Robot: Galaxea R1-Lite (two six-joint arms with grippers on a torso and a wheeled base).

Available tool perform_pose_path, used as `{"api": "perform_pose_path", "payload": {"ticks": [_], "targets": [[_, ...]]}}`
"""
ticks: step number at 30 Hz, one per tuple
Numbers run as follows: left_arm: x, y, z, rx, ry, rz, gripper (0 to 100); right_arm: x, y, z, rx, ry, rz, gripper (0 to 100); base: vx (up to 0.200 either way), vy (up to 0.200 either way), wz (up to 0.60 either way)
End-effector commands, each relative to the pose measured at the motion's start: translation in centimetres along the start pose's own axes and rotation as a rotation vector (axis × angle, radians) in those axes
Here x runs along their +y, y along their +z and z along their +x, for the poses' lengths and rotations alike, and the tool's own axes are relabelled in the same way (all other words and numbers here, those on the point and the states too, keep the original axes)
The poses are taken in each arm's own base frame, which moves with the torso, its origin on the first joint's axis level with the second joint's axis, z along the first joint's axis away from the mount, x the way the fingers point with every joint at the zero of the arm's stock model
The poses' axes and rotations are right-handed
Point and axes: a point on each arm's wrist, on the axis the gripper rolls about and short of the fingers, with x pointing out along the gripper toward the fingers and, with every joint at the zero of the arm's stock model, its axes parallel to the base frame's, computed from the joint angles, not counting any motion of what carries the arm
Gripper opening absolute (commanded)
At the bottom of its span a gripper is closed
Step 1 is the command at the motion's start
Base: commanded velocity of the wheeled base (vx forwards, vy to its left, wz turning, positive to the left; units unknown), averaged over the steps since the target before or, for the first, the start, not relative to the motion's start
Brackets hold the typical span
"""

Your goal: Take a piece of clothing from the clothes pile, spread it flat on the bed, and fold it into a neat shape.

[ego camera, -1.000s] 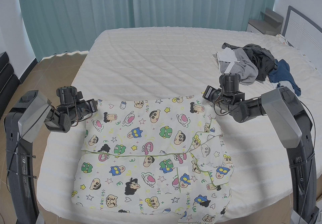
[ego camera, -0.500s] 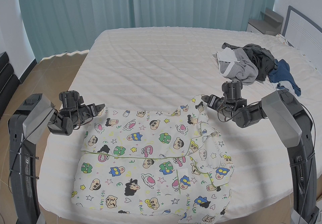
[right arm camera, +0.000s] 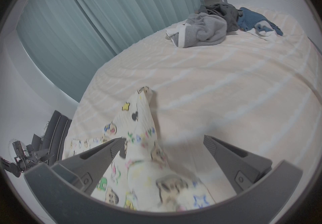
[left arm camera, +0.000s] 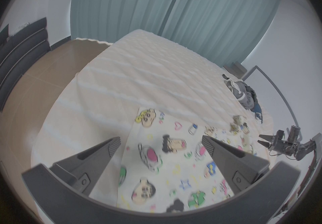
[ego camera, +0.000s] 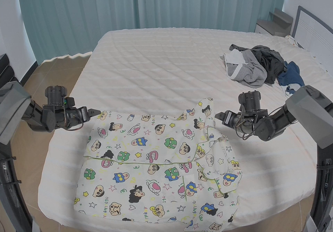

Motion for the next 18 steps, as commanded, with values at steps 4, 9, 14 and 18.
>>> {"api": "perform_pose_path", "payload": {"ticks": [4,9,14,18], "targets": [[-2.8,-6.3,-14.2,0.12,-0.051,-0.067,100,2.4,-4.6,-14.7,0.099,0.119,-0.035,100,0.0,0.0,0.0],[-3.3,-11.0,-17.8,0.172,-0.098,-0.091,100,1.6,-8.2,-17.1,0.206,0.104,-0.051,100,0.0,0.0,0.0],[-3.1,-14.7,-19.3,0.231,-0.099,-0.12,100,-0.1,-10.1,-17.7,0.273,0.053,-0.057,100,-0.12,0.0,0.0],[-3.0,-16.6,-19.9,0.271,-0.092,-0.146,100,-0.6,-11.1,-18.2,0.305,0.032,-0.049,100,-0.2,0.0,0.0]]}}
